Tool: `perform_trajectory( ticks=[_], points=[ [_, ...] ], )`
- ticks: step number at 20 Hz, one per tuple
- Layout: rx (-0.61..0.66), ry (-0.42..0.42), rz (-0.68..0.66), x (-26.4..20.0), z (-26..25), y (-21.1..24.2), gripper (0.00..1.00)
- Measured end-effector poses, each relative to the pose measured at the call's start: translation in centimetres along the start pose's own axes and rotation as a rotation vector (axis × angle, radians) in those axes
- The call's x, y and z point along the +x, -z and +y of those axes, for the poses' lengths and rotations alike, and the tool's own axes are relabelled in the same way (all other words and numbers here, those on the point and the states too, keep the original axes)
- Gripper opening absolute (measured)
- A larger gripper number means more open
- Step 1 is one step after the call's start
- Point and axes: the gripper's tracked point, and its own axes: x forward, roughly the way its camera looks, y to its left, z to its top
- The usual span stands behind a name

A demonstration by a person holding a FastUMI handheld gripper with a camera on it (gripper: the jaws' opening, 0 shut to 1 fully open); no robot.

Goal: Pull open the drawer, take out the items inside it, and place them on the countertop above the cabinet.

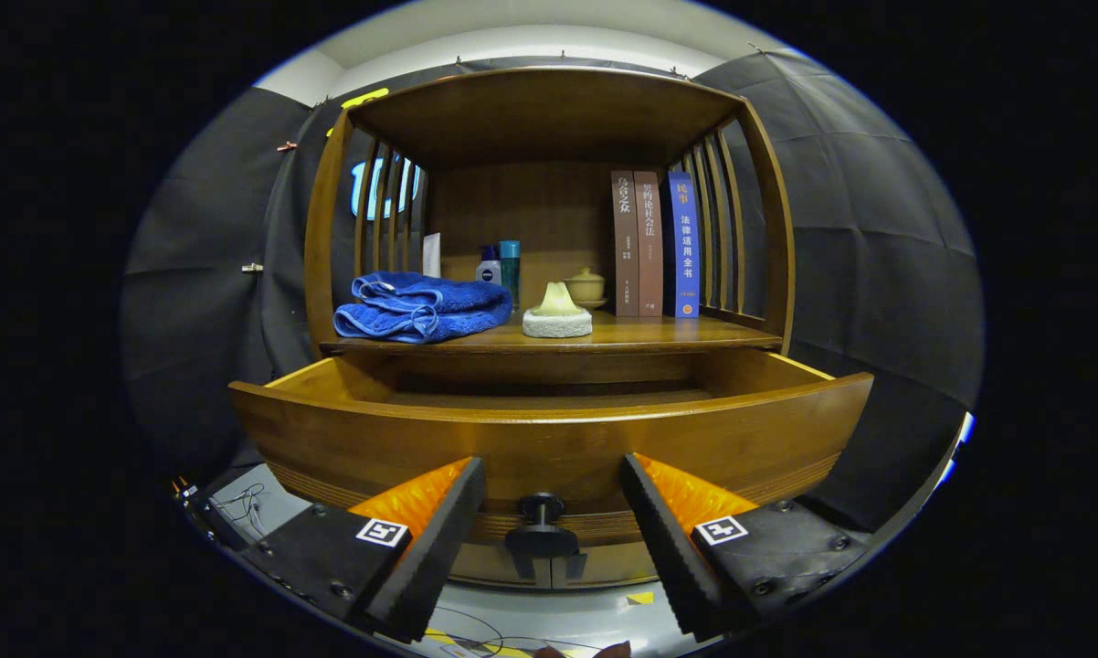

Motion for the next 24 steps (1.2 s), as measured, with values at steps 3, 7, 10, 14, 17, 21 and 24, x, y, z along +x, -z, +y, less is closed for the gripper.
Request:
perform_trajectory(
  ticks=[3,7,10,14,17,21,24],
  points=[
    [-0.009,0.003,-0.002,1.3,0.0,-0.2,0.98],
    [-0.005,0.004,0.005,3.4,0.1,-0.5,0.99],
    [-0.01,0.005,0.008,4.9,0.2,-0.5,0.99],
    [-0.019,0.007,0.014,6.9,0.2,-0.8,0.99],
    [-0.018,0.006,0.023,8.5,0.2,-1.1,0.99],
    [-0.023,0.007,0.031,10.4,0.2,-1.4,0.99],
    [-0.028,0.011,0.043,11.6,0.3,-1.5,0.99]
  ],
)
